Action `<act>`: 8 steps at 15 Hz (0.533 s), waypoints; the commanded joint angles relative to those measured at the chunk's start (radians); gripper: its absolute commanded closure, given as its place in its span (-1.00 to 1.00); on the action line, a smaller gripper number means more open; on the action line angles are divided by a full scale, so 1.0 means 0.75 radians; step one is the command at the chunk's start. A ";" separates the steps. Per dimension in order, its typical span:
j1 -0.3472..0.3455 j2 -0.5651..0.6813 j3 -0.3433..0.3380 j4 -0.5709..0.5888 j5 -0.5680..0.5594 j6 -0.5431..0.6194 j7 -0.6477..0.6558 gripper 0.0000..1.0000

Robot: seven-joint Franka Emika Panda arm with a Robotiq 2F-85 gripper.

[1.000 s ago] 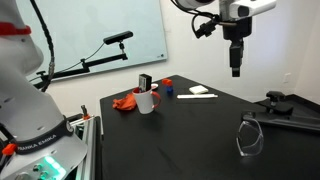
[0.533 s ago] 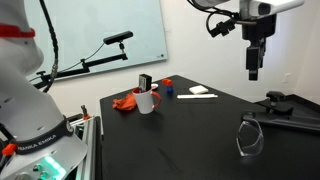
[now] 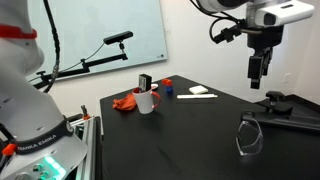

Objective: Loosen up the screw on the c-clamp

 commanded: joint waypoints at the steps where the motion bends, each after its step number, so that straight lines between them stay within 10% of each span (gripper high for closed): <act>1: 0.028 -0.016 0.004 -0.030 -0.089 0.042 -0.156 -1.00; 8: -0.045 0.070 0.070 0.031 -0.038 0.229 -0.622 -1.00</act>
